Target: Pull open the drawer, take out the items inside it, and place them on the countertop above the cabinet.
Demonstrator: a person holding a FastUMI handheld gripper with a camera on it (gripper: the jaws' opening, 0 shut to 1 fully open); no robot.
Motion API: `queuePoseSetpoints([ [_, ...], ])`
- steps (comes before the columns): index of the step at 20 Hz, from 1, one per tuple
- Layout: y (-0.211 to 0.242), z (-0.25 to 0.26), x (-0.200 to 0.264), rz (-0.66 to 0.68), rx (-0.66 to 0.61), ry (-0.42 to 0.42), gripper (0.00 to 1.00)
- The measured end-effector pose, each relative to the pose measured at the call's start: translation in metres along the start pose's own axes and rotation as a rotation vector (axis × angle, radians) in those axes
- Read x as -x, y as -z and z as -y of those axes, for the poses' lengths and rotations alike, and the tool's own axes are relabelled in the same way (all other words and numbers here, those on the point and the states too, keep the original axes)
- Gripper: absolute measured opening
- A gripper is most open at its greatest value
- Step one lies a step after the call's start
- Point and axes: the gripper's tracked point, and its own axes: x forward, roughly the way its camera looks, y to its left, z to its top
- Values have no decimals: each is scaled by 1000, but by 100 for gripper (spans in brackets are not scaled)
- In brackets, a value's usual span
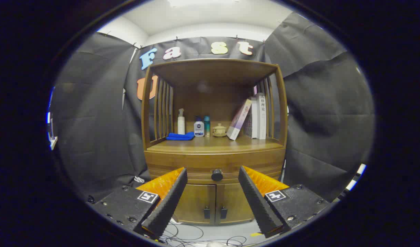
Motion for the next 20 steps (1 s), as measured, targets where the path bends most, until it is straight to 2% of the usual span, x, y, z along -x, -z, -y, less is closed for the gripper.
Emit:
queuePoseSetpoints([
  [12, -10, 1, 8, 21, -2, -3, 98],
  [20, 3, 1, -12, 9, 0, -14, 98],
])
